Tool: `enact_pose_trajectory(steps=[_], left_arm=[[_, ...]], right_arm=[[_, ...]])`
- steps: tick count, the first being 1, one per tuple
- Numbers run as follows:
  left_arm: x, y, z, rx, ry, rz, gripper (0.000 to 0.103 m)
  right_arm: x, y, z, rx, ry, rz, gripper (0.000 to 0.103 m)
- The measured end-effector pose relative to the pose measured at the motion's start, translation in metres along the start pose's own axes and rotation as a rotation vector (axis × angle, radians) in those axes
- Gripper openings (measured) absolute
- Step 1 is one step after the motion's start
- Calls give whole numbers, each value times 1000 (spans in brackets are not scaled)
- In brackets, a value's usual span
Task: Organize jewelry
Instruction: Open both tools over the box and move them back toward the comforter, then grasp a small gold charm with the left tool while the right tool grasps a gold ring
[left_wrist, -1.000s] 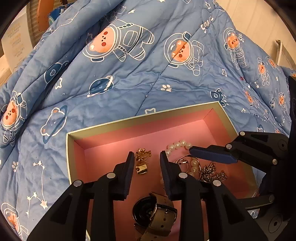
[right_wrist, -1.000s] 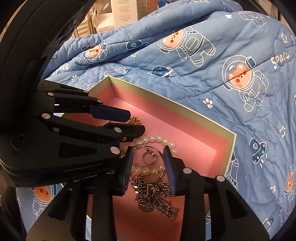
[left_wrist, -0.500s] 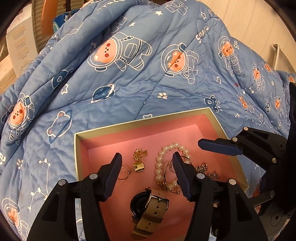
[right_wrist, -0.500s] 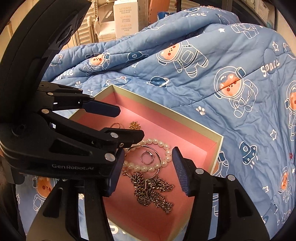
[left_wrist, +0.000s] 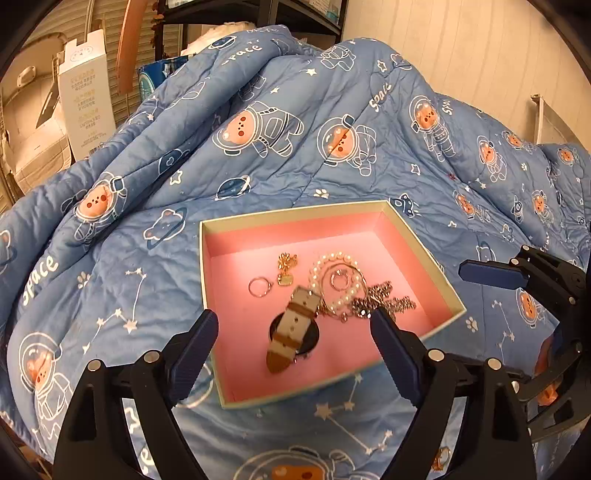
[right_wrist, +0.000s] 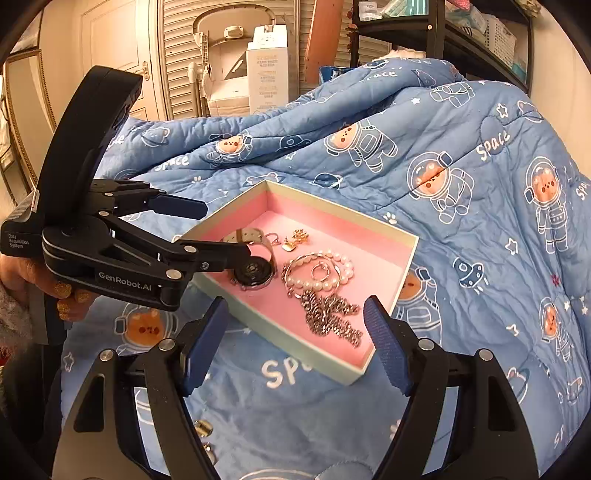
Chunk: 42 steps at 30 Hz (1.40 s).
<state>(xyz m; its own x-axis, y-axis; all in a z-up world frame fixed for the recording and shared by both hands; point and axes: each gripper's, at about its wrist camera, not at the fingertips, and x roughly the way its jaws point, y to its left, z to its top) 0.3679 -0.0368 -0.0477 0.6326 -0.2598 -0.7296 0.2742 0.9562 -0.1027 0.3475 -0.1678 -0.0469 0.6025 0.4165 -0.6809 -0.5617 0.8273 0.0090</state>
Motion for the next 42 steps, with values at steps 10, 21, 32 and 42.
enact_pose_trajectory(steps=[10,21,32,42], left_arm=[[-41,-11,-75,-31,-46,48,90],[-49,-23,-129,-120,-12,26,89],[-45,-48,-131,-45,2,-18,69],[-17,-94,-118,84,73,-56,46]], right_arm=[[-27,37,-70,35,56,80,75],[-12,60,-110,52,128,90,40],[-22,45,-118,128,112,63,25],[-47,16,-141,228,131,2,26]])
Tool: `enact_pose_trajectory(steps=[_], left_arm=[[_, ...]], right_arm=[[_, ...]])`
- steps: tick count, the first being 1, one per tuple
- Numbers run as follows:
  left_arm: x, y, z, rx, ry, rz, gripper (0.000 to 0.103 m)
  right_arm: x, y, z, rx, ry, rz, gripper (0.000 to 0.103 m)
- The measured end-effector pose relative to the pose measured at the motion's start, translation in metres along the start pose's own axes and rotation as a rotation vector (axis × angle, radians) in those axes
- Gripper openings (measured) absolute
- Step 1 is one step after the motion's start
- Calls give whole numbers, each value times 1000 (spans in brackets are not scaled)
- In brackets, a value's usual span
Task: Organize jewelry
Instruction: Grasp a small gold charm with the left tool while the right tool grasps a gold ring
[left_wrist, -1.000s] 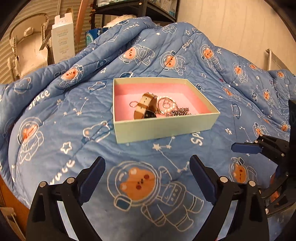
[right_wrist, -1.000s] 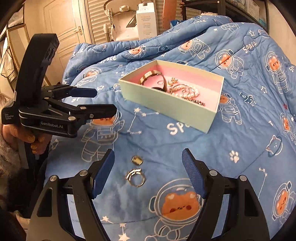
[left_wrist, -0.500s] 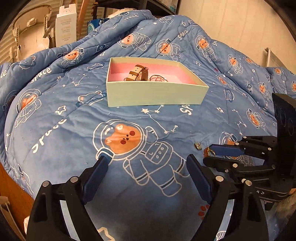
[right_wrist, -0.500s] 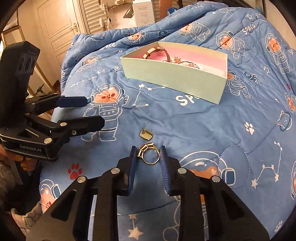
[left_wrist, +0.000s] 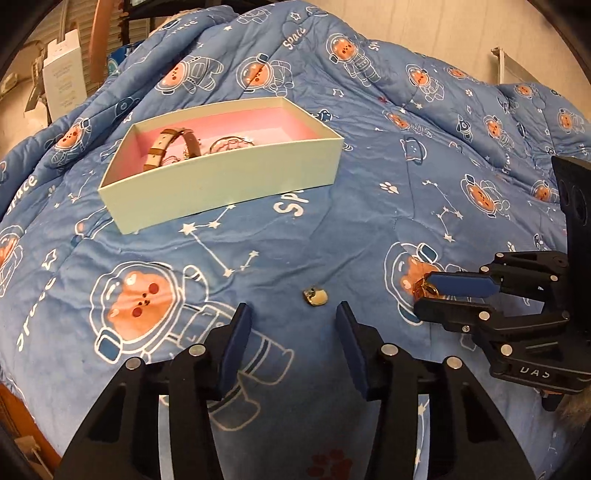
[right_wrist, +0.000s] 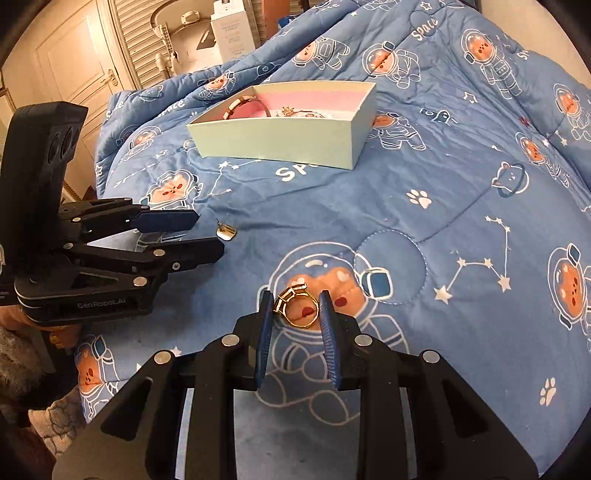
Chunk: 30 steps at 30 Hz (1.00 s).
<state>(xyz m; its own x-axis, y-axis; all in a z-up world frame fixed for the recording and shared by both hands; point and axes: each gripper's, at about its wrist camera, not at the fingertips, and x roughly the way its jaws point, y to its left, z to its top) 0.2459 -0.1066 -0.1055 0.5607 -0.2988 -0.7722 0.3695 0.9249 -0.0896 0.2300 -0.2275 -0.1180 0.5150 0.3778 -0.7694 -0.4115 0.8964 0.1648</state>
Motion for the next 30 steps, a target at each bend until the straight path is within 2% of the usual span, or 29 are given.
enact_pose_trajectory(steps=[8,15,30], left_arm=[[9,-12,5,28,7,20,26],[8,-11,4,23,-4,34,14],[-7,1,-2,-48,-34,-10,13]], right_arm=[[-3,-4,-3,24,-6,-4,26],[-2,-4,-4,31,-4,-6,26],[0,1,-4,29,3,-22,26]])
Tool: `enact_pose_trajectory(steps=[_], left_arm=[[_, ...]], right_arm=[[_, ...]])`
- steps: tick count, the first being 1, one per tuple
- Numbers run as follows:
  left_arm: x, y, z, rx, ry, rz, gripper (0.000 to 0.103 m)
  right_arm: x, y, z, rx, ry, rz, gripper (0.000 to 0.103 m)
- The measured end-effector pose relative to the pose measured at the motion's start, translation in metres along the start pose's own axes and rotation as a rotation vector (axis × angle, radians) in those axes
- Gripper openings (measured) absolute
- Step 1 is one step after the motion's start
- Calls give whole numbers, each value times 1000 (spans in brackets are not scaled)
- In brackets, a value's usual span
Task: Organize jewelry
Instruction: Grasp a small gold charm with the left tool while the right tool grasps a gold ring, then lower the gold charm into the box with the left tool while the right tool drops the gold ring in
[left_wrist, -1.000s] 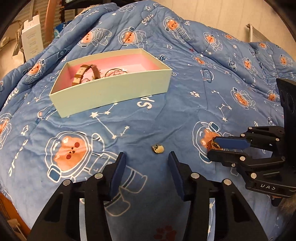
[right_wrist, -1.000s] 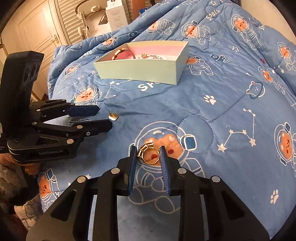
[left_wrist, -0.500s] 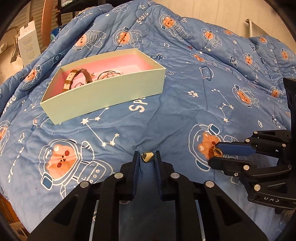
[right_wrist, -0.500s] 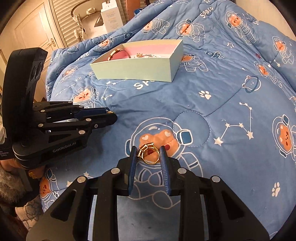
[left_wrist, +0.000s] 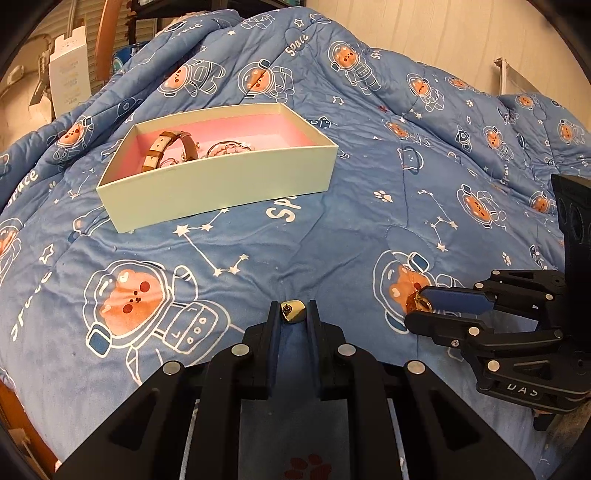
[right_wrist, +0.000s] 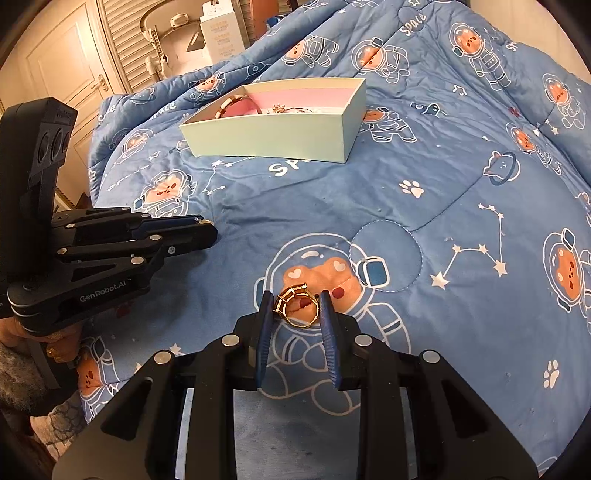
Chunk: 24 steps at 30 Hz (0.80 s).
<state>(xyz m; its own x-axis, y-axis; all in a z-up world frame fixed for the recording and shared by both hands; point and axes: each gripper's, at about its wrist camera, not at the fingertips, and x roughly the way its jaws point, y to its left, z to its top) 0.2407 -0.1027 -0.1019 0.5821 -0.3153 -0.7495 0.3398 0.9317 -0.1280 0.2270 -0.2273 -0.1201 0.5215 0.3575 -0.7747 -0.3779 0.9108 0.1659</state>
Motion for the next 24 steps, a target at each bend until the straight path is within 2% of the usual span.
enact_pose_trajectory(steps=[13,19,24], left_arm=[[-27,26,-13,-69,-30,15,13],[-40,32,-9,-58,-51,28,13],[-48,38,8,-66,-84,15,13]], right_arm=[[0,25,15,-29,-22,54,26],[-2,41,28,-58,-47,91,26],[-4,47,46,-74,-76,115,26]])
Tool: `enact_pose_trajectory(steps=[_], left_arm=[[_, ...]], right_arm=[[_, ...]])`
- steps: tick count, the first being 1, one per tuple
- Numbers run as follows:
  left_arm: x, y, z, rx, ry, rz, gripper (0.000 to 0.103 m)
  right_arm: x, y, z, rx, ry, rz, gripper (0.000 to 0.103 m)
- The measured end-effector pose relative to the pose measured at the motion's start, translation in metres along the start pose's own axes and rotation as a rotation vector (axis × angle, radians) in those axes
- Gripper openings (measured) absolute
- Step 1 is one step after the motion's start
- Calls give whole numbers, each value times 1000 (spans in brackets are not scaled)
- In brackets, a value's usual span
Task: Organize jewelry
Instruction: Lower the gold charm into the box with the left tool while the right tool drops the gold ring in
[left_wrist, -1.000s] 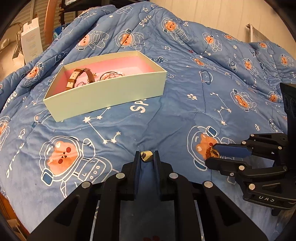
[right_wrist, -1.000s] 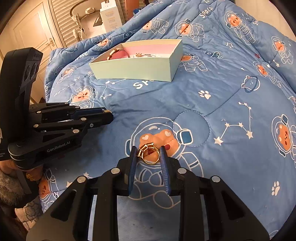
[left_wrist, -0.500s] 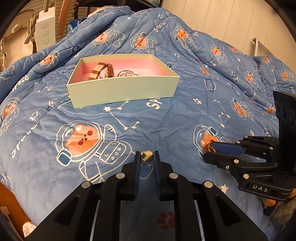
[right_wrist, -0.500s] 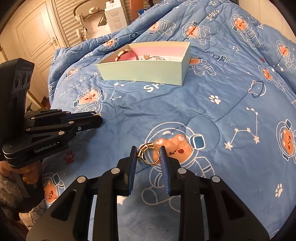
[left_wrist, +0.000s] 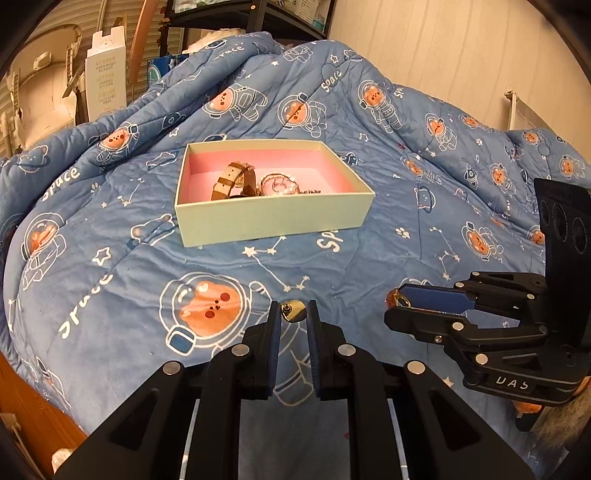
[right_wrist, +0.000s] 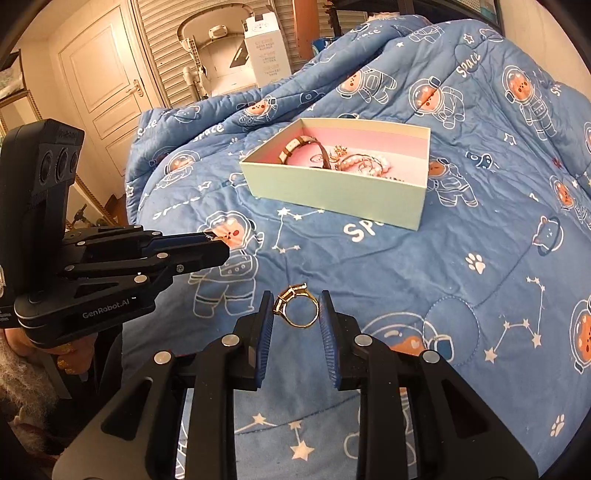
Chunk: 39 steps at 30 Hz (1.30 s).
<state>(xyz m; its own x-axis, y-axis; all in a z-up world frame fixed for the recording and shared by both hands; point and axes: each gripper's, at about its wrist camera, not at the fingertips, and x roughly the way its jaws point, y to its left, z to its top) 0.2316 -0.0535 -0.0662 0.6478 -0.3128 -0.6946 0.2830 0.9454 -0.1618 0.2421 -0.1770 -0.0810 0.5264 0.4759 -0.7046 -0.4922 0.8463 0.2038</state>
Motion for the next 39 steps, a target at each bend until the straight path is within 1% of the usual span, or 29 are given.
enact_pose_trajectory(steps=[8,14,18,22,26,31,33,36,39], left_arm=[[1,13,36,3,-35,-18,13],[9,29,61,-13,-41,-26,13],[17,37,79,13,-48,1,13],[26,48,97,14,-53,7,13],[42,61,118,14,-46,26,13],[65,69,139,33,-19,24,13],[74,70,144,46,-7,34,13],[87,71,148,59,18,32,13],[99,75,151,50,46,19,13]], right_arm=[[-1,0,37,-60,-43,-2,26],[7,-4,67,-106,-52,-22,26],[14,-8,84,-127,-54,-34,26],[25,-16,100,-127,-46,-46,26],[40,-25,113,-136,-30,-72,26],[57,-36,130,-125,-13,-87,26],[63,-40,135,-119,-6,-91,26],[71,-44,138,-119,6,-98,26],[81,-48,142,-111,24,-95,26]])
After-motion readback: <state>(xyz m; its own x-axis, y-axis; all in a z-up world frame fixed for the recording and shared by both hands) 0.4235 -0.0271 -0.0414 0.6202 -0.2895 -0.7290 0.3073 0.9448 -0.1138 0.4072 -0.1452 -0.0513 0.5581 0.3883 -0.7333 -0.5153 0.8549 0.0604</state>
